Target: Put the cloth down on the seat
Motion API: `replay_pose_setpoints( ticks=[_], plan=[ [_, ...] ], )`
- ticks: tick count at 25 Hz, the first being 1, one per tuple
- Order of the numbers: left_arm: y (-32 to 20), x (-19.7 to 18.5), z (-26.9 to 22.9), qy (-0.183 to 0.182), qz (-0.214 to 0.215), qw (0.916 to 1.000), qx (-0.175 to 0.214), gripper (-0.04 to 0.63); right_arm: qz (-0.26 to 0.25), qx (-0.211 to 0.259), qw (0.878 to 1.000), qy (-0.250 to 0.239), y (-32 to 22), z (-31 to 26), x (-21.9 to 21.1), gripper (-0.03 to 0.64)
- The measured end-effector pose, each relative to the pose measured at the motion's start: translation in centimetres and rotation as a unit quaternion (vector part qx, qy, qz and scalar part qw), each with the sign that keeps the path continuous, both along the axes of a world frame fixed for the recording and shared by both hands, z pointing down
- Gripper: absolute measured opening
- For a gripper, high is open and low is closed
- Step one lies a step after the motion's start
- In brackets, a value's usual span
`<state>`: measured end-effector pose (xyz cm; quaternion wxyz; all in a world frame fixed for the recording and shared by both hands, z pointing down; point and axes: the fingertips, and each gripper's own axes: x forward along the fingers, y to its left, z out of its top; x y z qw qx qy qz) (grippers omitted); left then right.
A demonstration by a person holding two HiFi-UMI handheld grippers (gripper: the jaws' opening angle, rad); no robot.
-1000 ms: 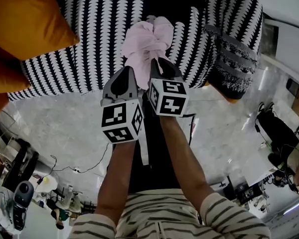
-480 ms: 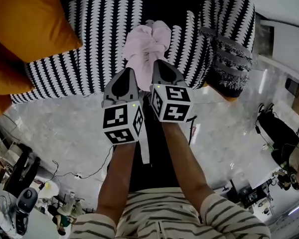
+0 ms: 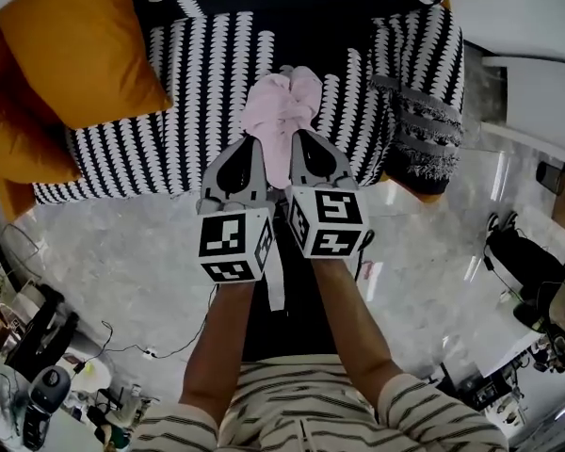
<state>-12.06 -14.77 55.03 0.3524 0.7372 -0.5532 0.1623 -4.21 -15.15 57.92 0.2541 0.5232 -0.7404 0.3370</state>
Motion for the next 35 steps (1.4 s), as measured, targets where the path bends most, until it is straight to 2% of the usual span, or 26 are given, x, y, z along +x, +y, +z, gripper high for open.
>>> replay_pose_setpoints(
  ticks=[5,8,15,22,35],
  plan=[
    [-0.4,0.4,-4.3,-0.016,0.03,0.9978,0.057,0.005,-0.008,0.047,0.999,-0.01,-0.4,-4.8,0.3,0.014],
    [-0.8,0.9,-7.2,-0.02,0.045,0.9948,0.089,0.005,-0.019,0.082,0.996,0.001,-0.8,-7.7,0.7,0.014],
    [-0.6,1.3,-16.0,-0.015,0.048,0.9869,0.153,0.003,-0.01,0.112,0.994,-0.008,-0.1,-15.7,1.1,0.014],
    [-0.3,1.5,-24.2,-0.016,0.052,0.9771,0.206,0.003,-0.023,0.172,0.984,-0.028,-0.1,-24.3,0.2,0.014],
    [0.8,0.9,-38.3,-0.004,0.056,0.9478,0.314,0.003,-0.034,0.273,0.961,-0.036,0.3,-38.5,-0.5,0.014]
  ],
)
